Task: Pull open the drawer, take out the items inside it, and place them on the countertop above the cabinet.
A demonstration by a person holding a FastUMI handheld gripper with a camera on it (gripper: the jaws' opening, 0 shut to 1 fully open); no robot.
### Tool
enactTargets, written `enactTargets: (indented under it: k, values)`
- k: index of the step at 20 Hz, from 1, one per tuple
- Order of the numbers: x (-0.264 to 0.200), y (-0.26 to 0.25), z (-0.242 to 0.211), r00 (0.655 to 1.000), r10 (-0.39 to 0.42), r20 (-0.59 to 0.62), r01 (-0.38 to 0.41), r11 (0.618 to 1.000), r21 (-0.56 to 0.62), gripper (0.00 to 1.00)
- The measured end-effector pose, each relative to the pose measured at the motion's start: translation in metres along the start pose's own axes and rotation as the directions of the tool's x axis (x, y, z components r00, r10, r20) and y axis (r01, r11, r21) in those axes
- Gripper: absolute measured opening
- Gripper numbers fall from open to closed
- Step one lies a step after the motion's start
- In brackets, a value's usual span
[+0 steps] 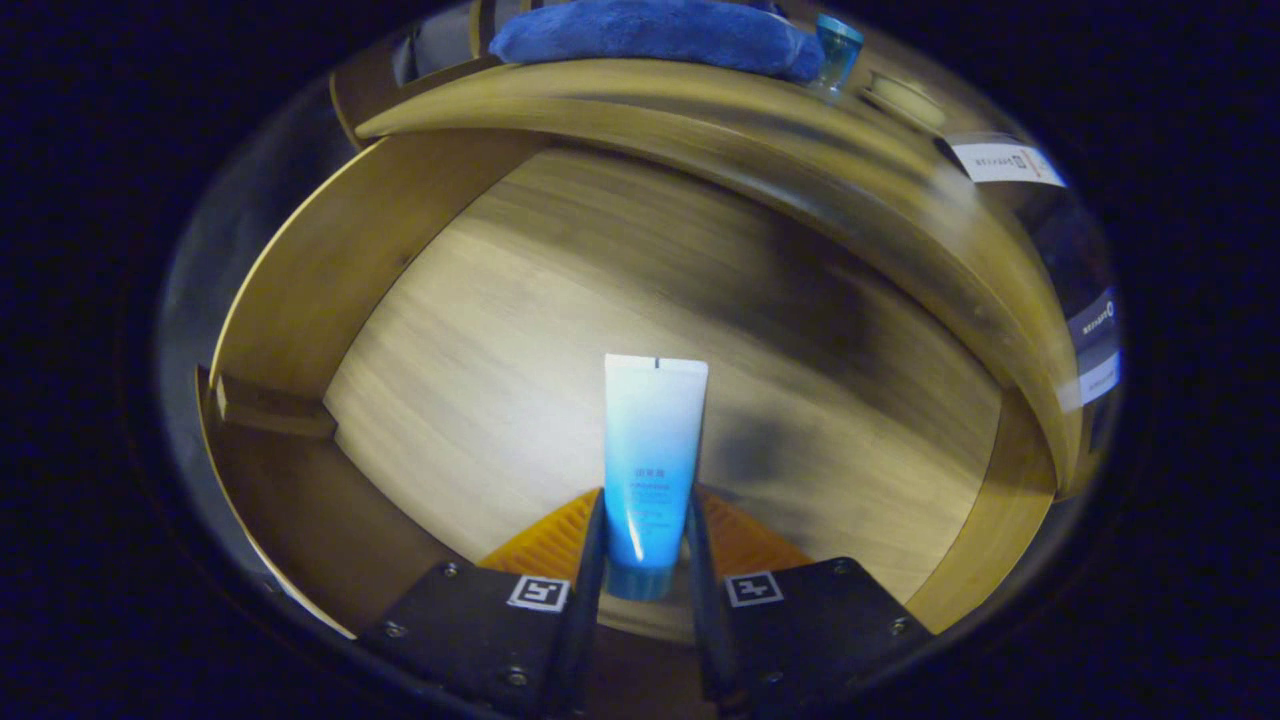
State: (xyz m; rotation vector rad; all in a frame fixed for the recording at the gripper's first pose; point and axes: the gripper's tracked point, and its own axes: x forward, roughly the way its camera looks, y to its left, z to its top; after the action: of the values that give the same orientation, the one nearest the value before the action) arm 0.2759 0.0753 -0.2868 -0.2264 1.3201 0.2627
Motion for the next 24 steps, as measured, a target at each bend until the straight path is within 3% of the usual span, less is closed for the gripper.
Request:
enactTargets:
  k: [4,6,12,18,24]
  values:
    - [-0.009,0.000,-0.002,0.998,-0.035,0.058,0.036,0.999,-0.023,0.42]
    - [-0.017,0.008,0.002,0.995,0.002,0.105,-0.005,0.999,0.032,0.28]
    - [-0.058,0.012,0.011,0.976,0.057,0.209,-0.067,0.997,0.040,0.28]
    - [-0.110,0.004,0.044,0.931,0.052,0.360,-0.076,0.996,0.051,0.28]
    - [-0.144,-0.038,0.095,0.851,-0.095,0.516,0.041,0.993,0.115,0.28]
